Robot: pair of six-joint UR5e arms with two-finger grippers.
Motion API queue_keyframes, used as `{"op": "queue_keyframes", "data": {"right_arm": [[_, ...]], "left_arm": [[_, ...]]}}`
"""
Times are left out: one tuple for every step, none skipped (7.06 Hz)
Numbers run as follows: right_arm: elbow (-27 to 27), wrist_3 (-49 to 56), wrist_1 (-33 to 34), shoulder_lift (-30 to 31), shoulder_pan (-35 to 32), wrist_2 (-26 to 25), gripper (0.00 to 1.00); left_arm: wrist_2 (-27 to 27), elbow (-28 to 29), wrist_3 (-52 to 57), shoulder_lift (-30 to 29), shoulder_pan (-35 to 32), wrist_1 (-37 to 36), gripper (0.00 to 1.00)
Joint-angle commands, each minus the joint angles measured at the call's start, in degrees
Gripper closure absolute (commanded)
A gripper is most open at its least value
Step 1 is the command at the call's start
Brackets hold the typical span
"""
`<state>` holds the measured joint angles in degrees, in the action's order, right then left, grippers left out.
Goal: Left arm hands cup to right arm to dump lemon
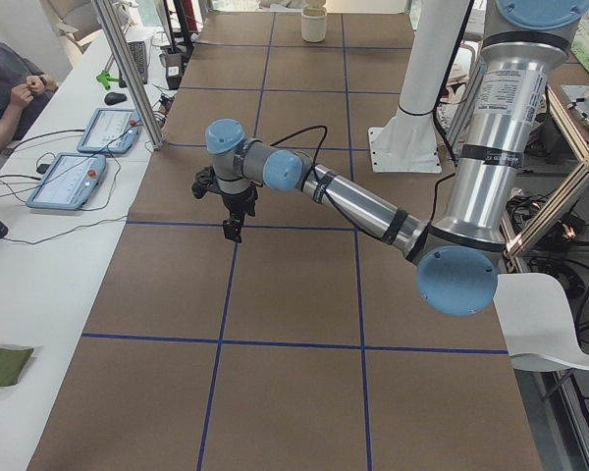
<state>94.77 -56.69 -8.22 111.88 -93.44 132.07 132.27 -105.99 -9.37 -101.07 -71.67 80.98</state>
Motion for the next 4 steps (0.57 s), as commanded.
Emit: {"op": "queue_keyframes", "data": {"right_arm": [[0.33, 11.49, 6.96, -6.73, 3.33, -0.06, 1.00], [0.33, 11.95, 8.81, -10.68, 6.48, -1.01, 1.00], [0.33, 11.96, 12.31, -14.98, 8.52, -1.72, 1.00], [0.42, 11.87, 15.39, -18.42, 11.76, -3.82, 1.00]], "left_arm": [[0.09, 0.00, -0.91, -0.18, 0.04, -0.04, 0.00], [0.87, -0.09, -3.18, -0.53, 0.04, 0.05, 0.00], [1.84, -0.09, -3.89, -0.97, 0.13, 0.05, 0.00], [3.50, -0.09, -7.38, -2.19, 0.21, 0.14, 0.00]]}}
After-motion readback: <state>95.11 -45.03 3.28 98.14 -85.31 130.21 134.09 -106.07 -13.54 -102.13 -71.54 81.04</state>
